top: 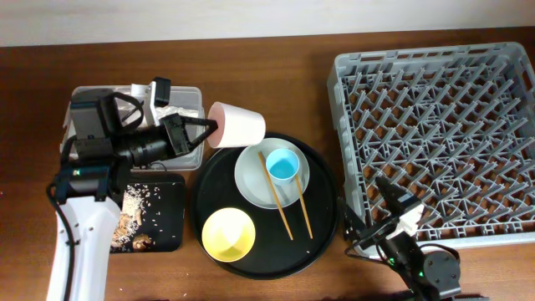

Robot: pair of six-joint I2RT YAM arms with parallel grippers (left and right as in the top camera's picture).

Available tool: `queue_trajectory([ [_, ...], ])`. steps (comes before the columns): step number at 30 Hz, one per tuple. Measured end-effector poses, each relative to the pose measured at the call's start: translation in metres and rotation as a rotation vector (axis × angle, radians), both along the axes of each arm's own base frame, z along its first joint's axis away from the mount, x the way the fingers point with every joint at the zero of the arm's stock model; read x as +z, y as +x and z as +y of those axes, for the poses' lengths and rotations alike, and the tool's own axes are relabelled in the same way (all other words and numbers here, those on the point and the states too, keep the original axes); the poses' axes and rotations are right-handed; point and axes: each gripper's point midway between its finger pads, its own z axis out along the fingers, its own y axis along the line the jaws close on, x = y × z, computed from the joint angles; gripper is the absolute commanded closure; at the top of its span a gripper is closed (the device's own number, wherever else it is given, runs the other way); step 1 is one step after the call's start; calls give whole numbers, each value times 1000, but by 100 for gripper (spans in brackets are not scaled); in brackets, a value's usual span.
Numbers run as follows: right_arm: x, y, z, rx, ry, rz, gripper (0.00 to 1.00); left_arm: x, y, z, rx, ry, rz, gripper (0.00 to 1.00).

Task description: Sort waste into correct bins and load items into the dishwasher rack

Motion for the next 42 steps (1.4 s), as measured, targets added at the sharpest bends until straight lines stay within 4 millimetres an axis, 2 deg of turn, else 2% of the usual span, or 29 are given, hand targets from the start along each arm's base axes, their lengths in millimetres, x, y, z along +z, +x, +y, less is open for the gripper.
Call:
queue_trajectory([
  [1,5,-3,0,6,16,37,1,-1,0,-1,-12,-10,6,100],
  [3,28,-11,1,13,39,96,1,0,-1,-4,-34,-28,8,100],
  [5,65,-22,0,18,46,183,1,5,-3,-6,-59,-48,-9,100],
  [8,109,-29,3,36,39,323,1,14,-8,-11,-108,-84,-35,100],
  [11,162,-22,24,159,56,354,1,19,-15,-15,-151,-117,-37,100],
  [14,196,-15,48,314,78,364,1,24,-21,-18,-190,-149,-37,100],
  [15,200,-13,54,355,85,379,1,26,-23,-18,-201,-158,-38,100],
  [17,203,-8,61,402,93,405,1,28,-26,-20,-219,-171,-39,100],
  [21,182,5,77,502,87,505,1,36,-31,-24,-264,-193,-72,100],
  [26,165,9,108,713,9,489,1,50,-37,-43,-349,-202,-161,100],
  [33,171,4,139,910,-45,353,1,60,-47,-64,-424,-216,-193,100],
  [38,182,8,143,925,-66,254,0,61,-48,-64,-431,-224,-183,100],
  [42,182,7,144,935,-68,252,1,61,-49,-64,-433,-226,-180,100],
])
